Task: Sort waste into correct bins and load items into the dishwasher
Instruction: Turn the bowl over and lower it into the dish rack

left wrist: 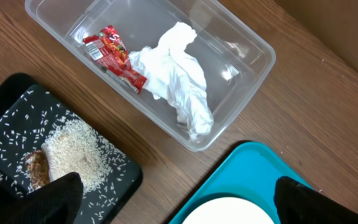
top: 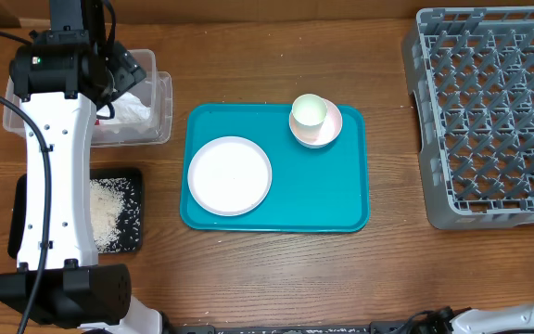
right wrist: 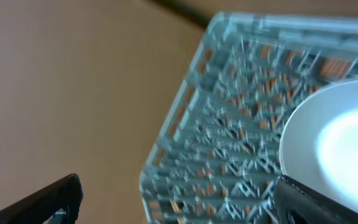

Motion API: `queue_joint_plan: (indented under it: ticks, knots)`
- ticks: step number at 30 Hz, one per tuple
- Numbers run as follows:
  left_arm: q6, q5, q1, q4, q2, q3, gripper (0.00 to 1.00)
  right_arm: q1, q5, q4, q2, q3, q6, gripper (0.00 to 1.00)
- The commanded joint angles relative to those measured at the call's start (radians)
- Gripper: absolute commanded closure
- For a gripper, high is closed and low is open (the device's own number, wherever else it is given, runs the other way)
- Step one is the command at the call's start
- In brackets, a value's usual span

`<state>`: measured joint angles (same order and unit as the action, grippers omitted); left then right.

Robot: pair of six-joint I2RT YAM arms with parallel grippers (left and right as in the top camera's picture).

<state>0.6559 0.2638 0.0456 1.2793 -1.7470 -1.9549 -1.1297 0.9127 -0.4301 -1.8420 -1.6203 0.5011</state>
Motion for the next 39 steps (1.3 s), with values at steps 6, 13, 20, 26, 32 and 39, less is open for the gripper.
queue_joint_plan:
  ticks: [6, 13, 20, 26, 32, 39]
  knots:
    - [0.014, -0.003, -0.007, -0.001, -0.002, -0.006, 0.0, 0.328, -0.824, -0.241, -0.002, -0.062, -0.273, 0.0]
    - [0.014, -0.003, -0.006, -0.001, -0.002, -0.006, 0.0, 0.456, -1.223, -0.257, -0.014, -0.09, -0.27, 0.01]
    - [0.014, -0.003, -0.008, -0.001, -0.002, -0.006, 0.0, 0.449, -1.278, -0.265, -0.1, -0.089, -0.274, 0.03]
    - [0.014, -0.003, -0.007, -0.001, -0.002, -0.006, 0.0, 0.449, -1.278, -0.241, -0.161, -0.089, -0.274, 0.23]
    - [0.014, -0.003, -0.007, -0.001, -0.002, -0.006, 0.0, 0.436, -1.279, -0.236, -0.198, -0.089, -0.274, 0.32]
    - [0.014, -0.003, -0.007, -0.001, -0.002, -0.006, 0.0, 0.436, -1.279, -0.246, -0.201, -0.089, -0.275, 0.71]
